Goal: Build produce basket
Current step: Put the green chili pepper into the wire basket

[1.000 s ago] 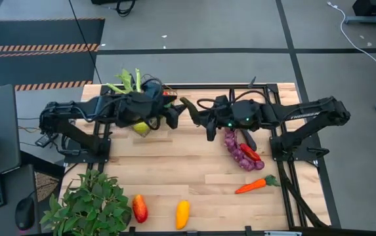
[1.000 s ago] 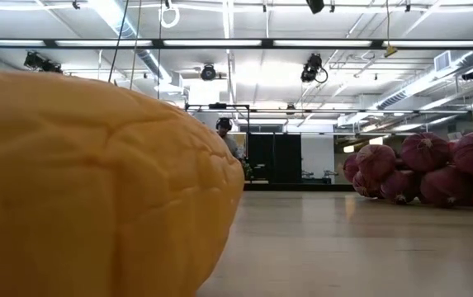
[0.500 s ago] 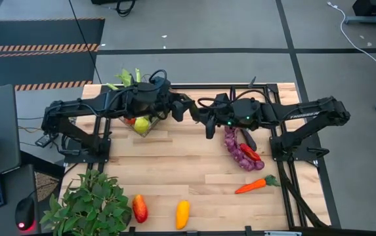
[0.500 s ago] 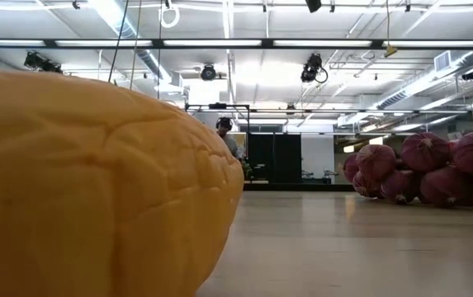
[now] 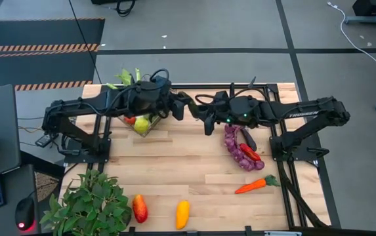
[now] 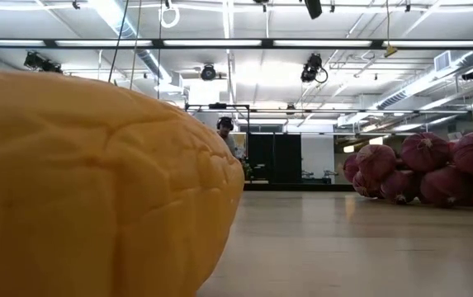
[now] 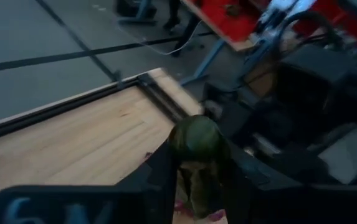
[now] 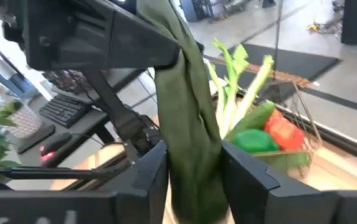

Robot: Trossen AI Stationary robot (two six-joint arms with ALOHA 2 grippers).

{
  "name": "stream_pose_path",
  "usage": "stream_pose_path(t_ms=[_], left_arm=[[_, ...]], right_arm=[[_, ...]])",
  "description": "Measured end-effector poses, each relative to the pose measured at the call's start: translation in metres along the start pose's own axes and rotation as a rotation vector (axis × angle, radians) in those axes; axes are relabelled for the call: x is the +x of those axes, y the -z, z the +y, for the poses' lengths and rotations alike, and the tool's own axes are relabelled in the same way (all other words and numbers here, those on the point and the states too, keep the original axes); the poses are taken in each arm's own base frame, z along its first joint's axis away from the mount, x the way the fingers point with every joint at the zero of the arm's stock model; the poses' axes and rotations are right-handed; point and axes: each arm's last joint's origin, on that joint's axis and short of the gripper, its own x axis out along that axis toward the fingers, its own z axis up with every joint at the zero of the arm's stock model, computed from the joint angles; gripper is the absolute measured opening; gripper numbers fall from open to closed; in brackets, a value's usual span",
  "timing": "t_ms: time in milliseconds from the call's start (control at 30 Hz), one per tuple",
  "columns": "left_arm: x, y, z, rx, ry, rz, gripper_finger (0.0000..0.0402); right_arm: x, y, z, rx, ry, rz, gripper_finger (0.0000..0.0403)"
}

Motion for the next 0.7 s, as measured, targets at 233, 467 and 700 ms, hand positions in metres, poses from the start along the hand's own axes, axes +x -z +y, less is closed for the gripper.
stream_pose_path(t_ms=[233,467,700], left_arm=[[0.006,-0.002,0.028,0.061,-0.167,0.076,0.0117],[0.004,-0.003,0.079,0.106,-0.460,0.273,0.0119],[-0.006,-0.013,0.127,0.136,-0.697,0.433,0.0122]], right_arm=[[0.000,0.008,-0.006,0.017,0.051,0.079,0.0224],[-0.003,0.020,-0.011,0.059,0.069,0.228,0.0286],[-0.003,0.021,-0.012,0.069,0.073,0.237,0.0296]])
